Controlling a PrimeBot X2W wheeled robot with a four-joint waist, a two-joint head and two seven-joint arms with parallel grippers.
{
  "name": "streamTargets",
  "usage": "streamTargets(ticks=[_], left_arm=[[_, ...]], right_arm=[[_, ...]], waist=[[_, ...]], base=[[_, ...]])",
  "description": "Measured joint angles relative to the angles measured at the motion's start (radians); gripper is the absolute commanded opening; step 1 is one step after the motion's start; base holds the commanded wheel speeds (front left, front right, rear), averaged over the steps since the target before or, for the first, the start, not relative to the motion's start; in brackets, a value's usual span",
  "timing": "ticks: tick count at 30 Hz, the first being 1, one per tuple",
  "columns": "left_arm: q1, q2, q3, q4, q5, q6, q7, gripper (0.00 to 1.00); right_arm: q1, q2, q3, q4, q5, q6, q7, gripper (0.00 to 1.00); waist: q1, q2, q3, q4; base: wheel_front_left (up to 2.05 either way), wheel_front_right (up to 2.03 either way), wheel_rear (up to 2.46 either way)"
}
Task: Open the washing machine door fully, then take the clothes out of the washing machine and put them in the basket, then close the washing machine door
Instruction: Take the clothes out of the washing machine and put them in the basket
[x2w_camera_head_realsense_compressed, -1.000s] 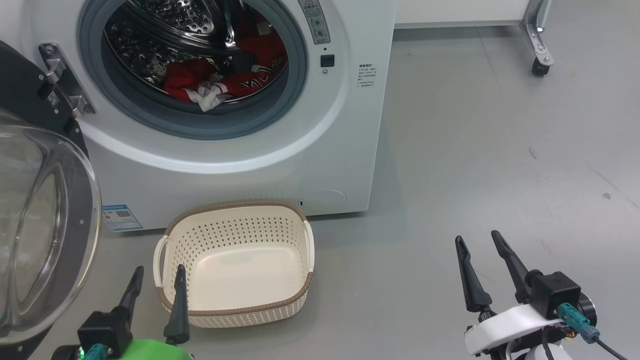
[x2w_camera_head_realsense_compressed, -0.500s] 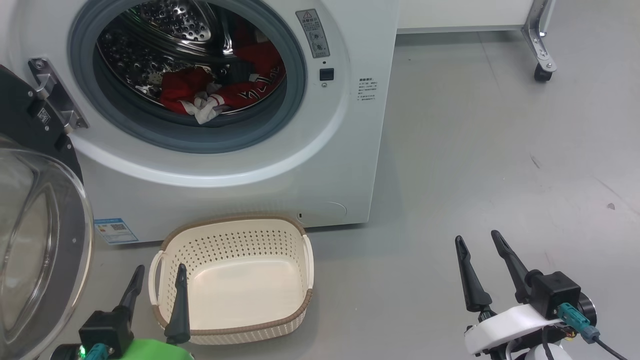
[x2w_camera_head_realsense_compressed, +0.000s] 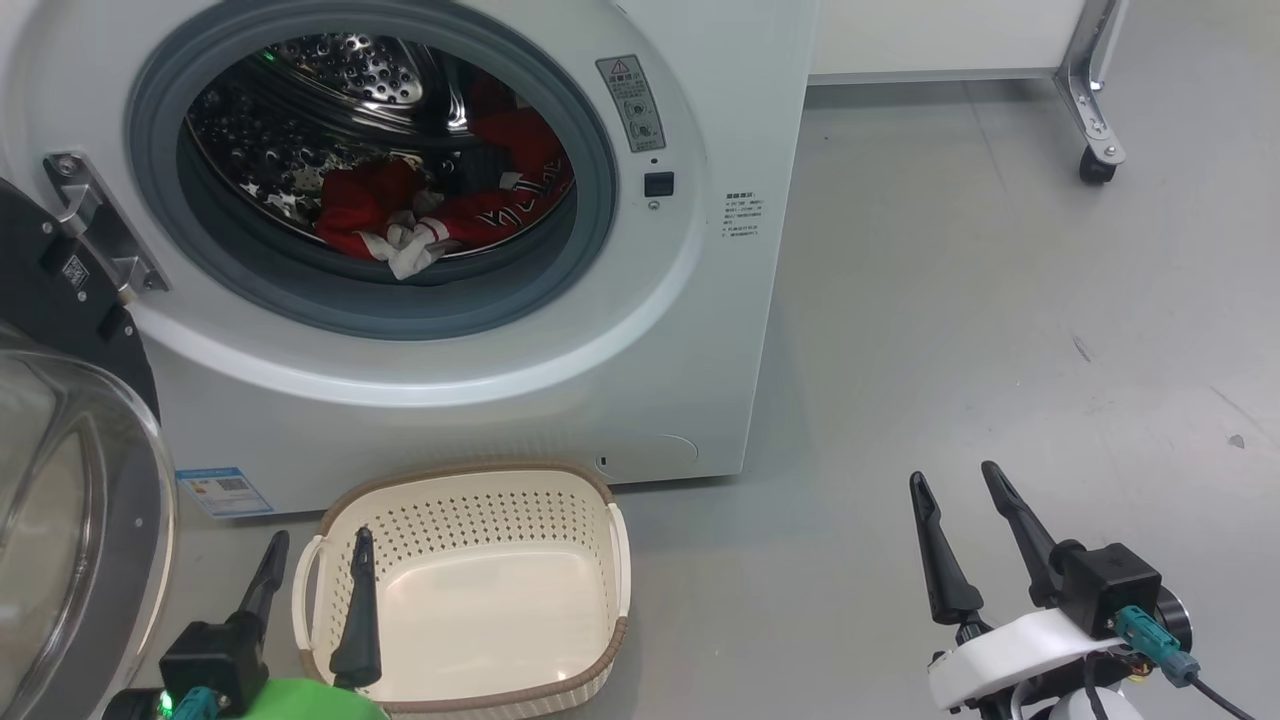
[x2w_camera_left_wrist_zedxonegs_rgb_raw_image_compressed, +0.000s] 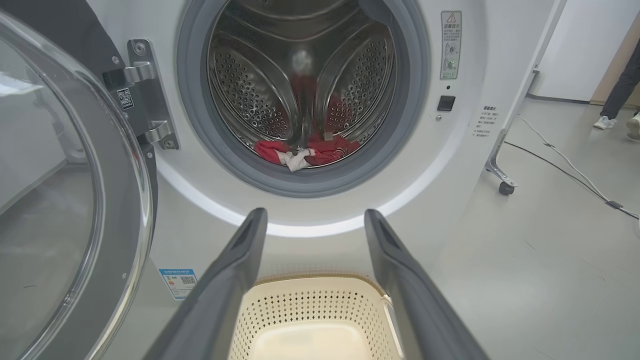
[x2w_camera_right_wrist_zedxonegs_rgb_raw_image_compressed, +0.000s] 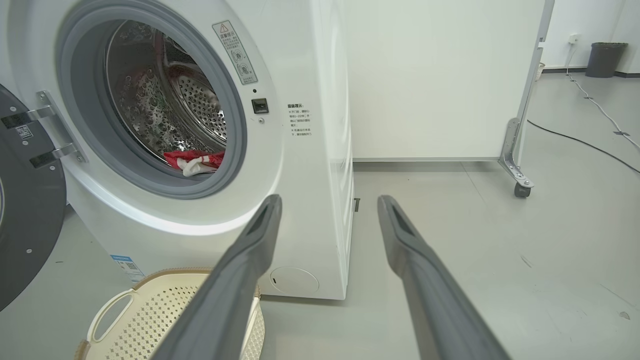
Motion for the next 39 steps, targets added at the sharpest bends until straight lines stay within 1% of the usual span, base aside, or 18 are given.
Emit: streamTargets(ticks=[27,39], left_arm=[[0.0,0.0,-0.003,-0.005,0.0,0.001,0.0,1.0],[-0.004,0.0,-0.019,-0.011,0.002,0.001,0.006,1.0]], right_arm=[[0.0,0.0,0.002,0.0,0.0,0.0,0.0,1.0],[-0.002,0.0,0.002,-0.02,-0.001,0.0,0.0,1.0]], waist=[[0.0,0.0,0.009,0.001],[0.0,0.0,0.054,0.002]], base=[[0.04,-0.04,0.0],[0.0,0.0,0.0]])
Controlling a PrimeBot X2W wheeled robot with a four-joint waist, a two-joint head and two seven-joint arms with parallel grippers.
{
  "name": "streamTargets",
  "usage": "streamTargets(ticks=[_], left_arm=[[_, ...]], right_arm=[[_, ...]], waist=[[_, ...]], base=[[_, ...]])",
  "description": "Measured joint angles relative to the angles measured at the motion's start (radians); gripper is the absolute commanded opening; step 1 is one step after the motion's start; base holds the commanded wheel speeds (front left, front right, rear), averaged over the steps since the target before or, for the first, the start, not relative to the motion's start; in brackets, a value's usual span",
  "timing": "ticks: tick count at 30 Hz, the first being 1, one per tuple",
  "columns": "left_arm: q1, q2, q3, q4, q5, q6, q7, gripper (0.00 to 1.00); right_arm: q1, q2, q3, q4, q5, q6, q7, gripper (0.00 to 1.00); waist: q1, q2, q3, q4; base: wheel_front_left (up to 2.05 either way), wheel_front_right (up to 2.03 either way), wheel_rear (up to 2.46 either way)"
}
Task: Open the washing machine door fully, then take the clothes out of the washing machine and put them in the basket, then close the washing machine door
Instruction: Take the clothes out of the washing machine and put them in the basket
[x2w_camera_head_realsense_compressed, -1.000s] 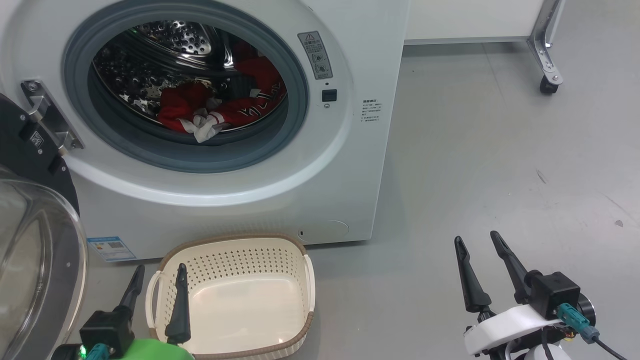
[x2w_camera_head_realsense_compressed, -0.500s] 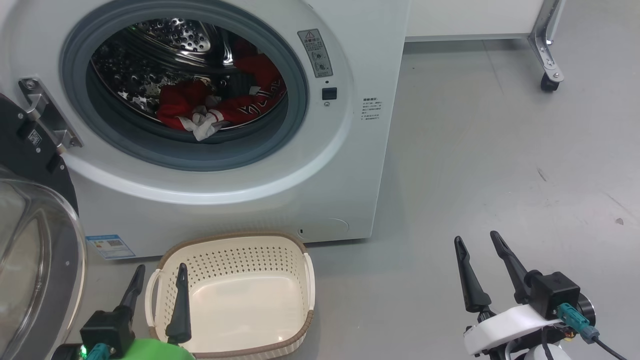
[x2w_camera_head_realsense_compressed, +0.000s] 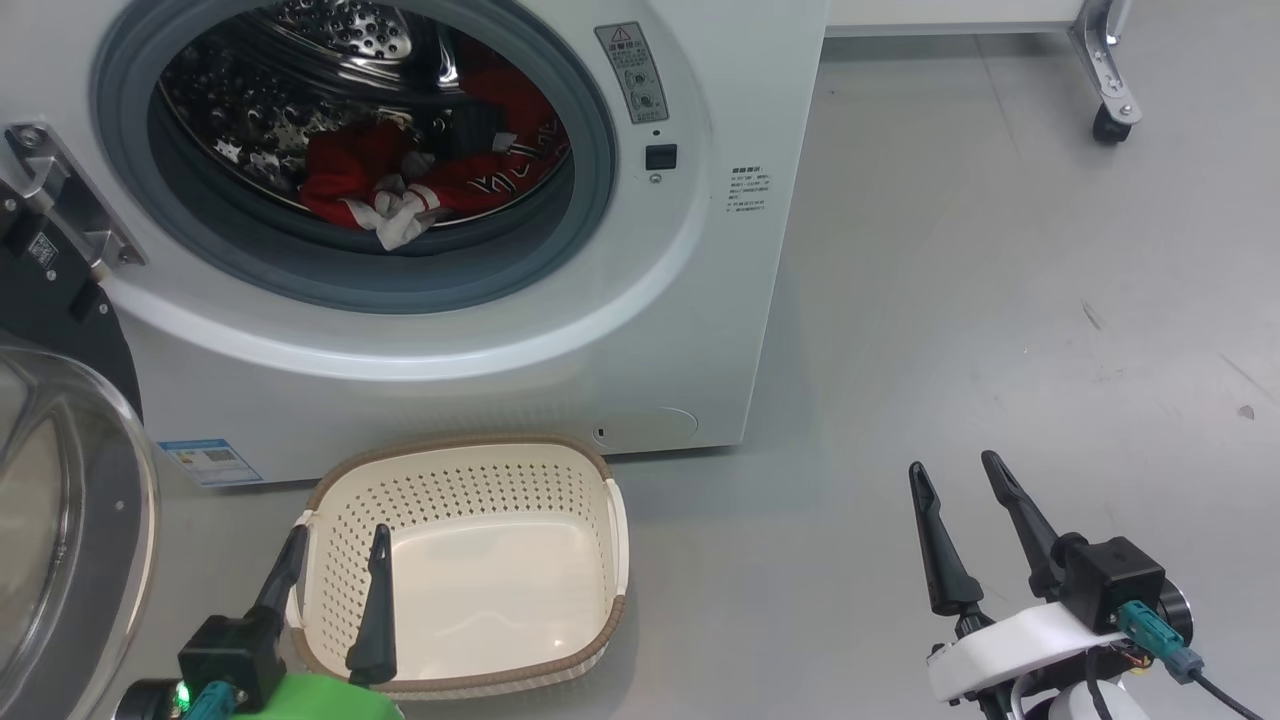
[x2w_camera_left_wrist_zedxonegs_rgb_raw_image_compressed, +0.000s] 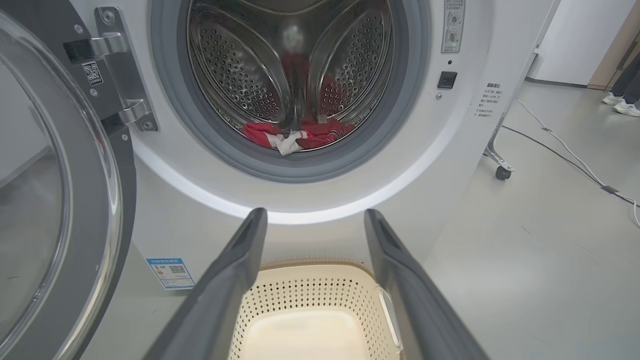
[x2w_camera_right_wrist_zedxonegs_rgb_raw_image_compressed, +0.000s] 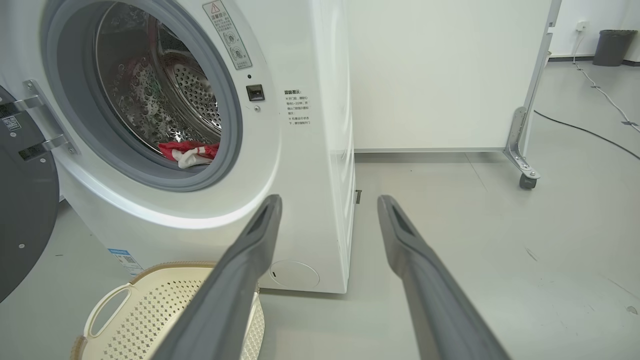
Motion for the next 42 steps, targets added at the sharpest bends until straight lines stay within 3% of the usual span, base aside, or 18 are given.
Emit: streamTargets(ticks=[14,25,42], left_arm=[[-0.14,-0.003,-0.04,0.03,0.015,-0.012,0.026,1.0],[-0.314,-0.001,-0.033,0.138,-0.024,-0.04,0.141,1.0],[-0.667,0.082,0.05,0.214,-0.048,-0.055,0.286,1.0]], right_arm=[[-0.064,0.0,0.005,-0.043,-0.019,0.003,0.0,1.0],[-0.15,-0.001,0.032,-0.071,-0.024,0.012,0.0,1.0],[-0.278,-0.003,0.087,-0.081,0.03,0.021,0.0,1.0]], waist=[[0.0,0.0,0.139,0.001],[0.0,0.0,0.288,-0.015],[0.0,0.0,0.483,-0.092]], base=[[0.0,0.0,0.0],[0.0,0.0,0.0],[0.0,0.0,0.0]])
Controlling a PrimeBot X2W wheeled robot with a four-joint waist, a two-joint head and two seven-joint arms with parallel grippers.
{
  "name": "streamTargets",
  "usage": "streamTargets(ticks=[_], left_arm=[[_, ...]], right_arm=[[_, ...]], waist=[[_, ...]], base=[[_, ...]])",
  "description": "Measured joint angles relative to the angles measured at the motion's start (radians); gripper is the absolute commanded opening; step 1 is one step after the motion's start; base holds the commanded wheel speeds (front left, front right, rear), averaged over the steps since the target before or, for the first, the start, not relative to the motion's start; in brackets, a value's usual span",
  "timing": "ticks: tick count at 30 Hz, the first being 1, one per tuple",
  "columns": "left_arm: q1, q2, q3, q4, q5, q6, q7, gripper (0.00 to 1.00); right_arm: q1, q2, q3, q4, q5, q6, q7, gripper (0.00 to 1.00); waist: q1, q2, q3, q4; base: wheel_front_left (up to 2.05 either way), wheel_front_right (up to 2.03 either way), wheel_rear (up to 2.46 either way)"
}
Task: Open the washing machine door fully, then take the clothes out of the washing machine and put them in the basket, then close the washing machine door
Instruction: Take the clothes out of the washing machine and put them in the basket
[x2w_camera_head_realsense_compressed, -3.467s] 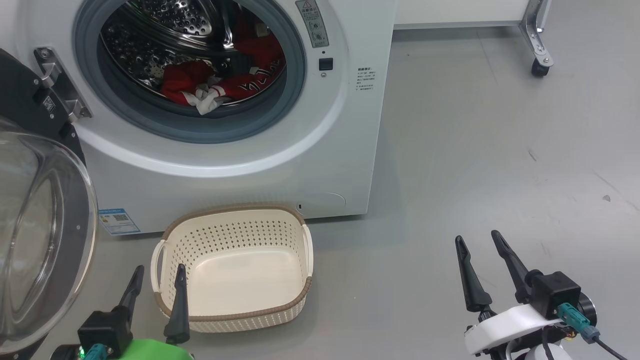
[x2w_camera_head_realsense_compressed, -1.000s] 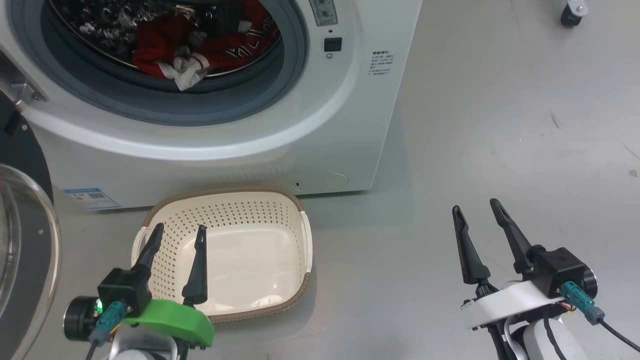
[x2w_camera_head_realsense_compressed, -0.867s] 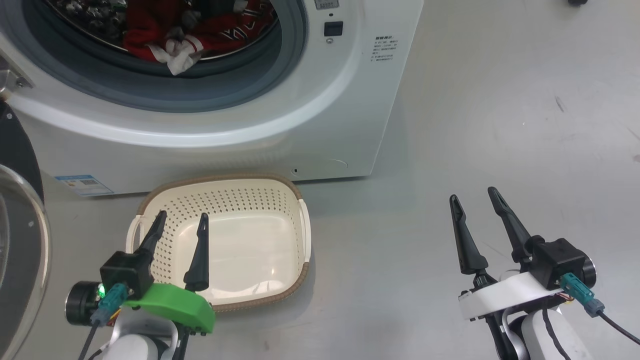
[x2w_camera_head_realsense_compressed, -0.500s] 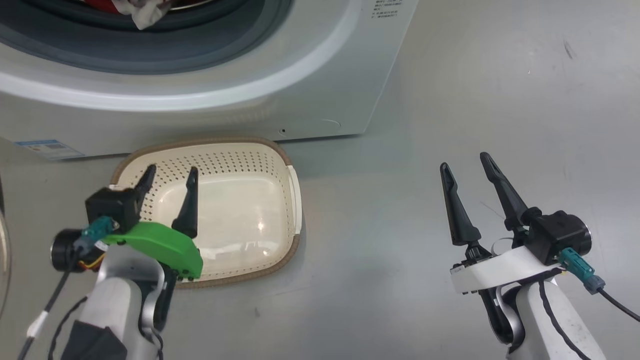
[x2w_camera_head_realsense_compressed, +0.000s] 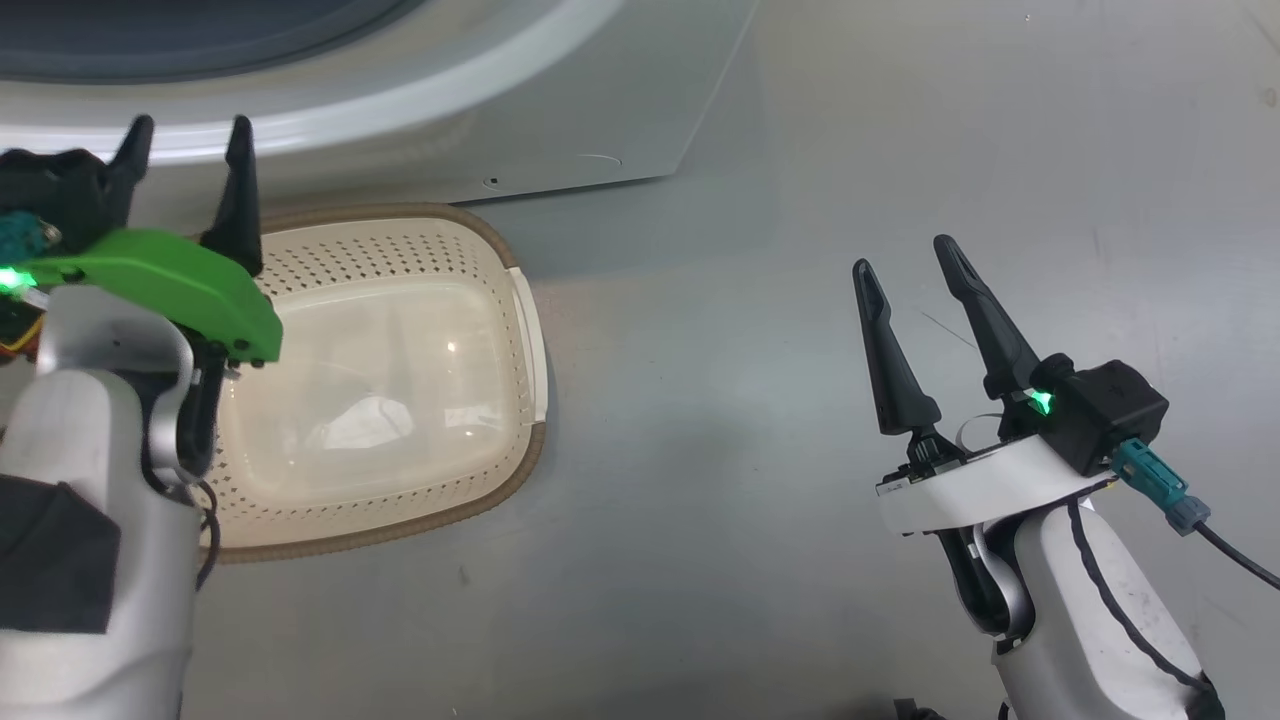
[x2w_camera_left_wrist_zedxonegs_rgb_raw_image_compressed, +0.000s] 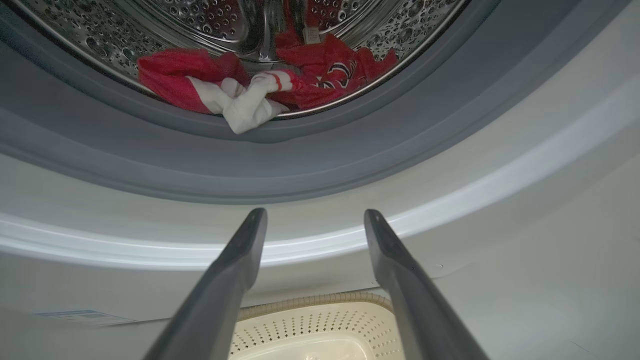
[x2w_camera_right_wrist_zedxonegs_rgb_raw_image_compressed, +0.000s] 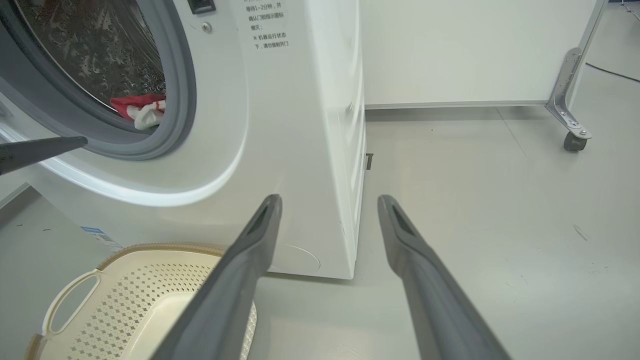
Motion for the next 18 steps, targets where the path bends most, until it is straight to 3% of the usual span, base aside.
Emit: streamTargets(ticks=[18], left_arm=[[-0.331,0.099,0.082,0.07,0.006,0.02,0.04,1.0]], right_arm=[[-0.061,0.0,0.083,0.011,0.096,0.0,0.0,1.0]], waist=[[0.0,0.0,0.073,-0.11]], base=[[0.0,0.0,0.0]])
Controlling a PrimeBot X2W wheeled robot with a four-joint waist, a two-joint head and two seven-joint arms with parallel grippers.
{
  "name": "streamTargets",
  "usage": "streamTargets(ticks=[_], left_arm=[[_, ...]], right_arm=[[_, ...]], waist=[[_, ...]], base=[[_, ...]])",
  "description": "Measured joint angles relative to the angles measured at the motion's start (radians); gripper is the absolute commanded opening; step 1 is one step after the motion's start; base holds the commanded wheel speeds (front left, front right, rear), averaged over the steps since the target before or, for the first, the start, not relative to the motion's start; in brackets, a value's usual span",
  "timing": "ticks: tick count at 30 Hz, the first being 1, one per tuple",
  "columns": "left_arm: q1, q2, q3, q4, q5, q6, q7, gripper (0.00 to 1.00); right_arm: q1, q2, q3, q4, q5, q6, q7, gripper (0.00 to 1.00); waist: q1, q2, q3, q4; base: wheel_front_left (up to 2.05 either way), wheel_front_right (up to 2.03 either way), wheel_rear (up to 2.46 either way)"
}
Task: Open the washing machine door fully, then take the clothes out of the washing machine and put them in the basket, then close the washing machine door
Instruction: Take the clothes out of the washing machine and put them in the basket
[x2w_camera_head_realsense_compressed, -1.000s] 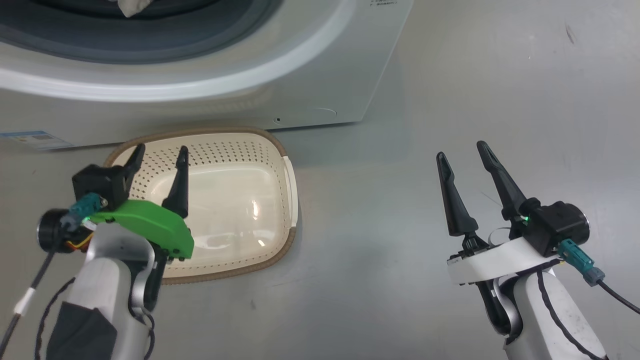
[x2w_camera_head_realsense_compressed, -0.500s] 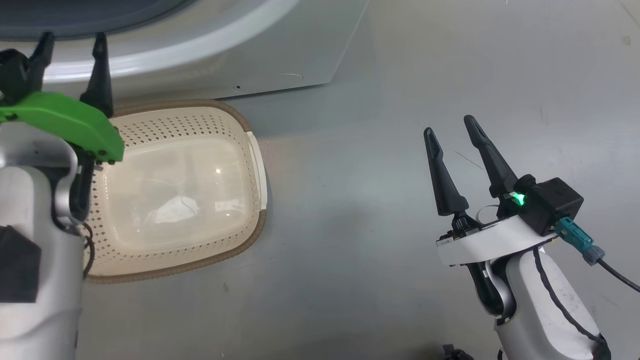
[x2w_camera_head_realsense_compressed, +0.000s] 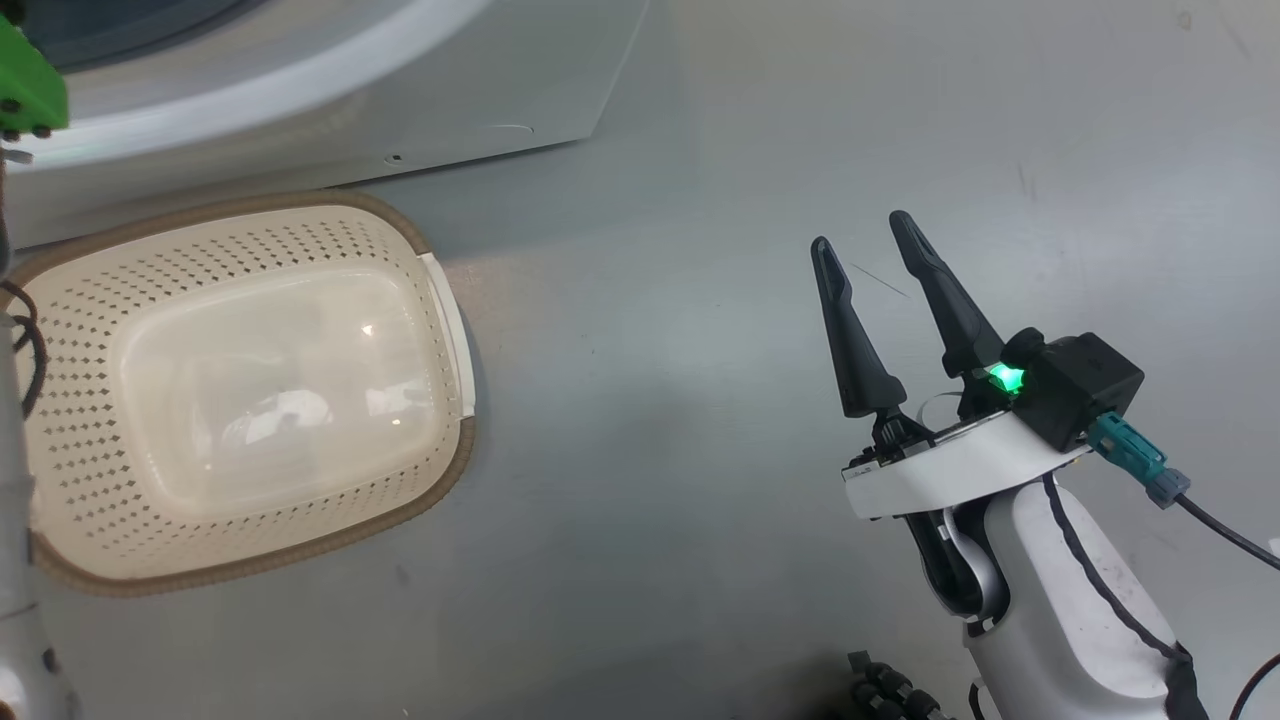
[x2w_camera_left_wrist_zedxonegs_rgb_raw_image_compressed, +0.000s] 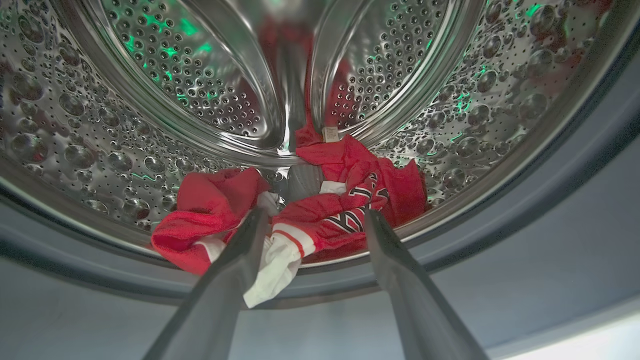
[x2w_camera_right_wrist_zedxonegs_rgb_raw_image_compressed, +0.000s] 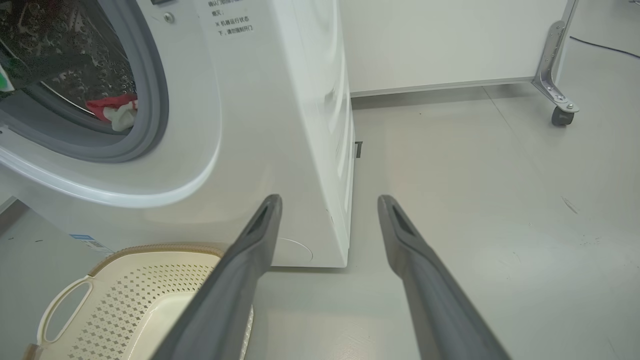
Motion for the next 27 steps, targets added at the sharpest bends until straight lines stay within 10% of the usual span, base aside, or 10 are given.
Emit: streamTargets(ticks=[27], left_arm=[[-0.225,0.082,0.015,0.225,0.004,0.012,0.182,1.0]], right_arm=[[-0.054,0.0,0.049,0.0,0.052,-0.019,0.0,1.0]], waist=[[0.0,0.0,0.075,-0.083]], base=[[0.0,0.0,0.0]])
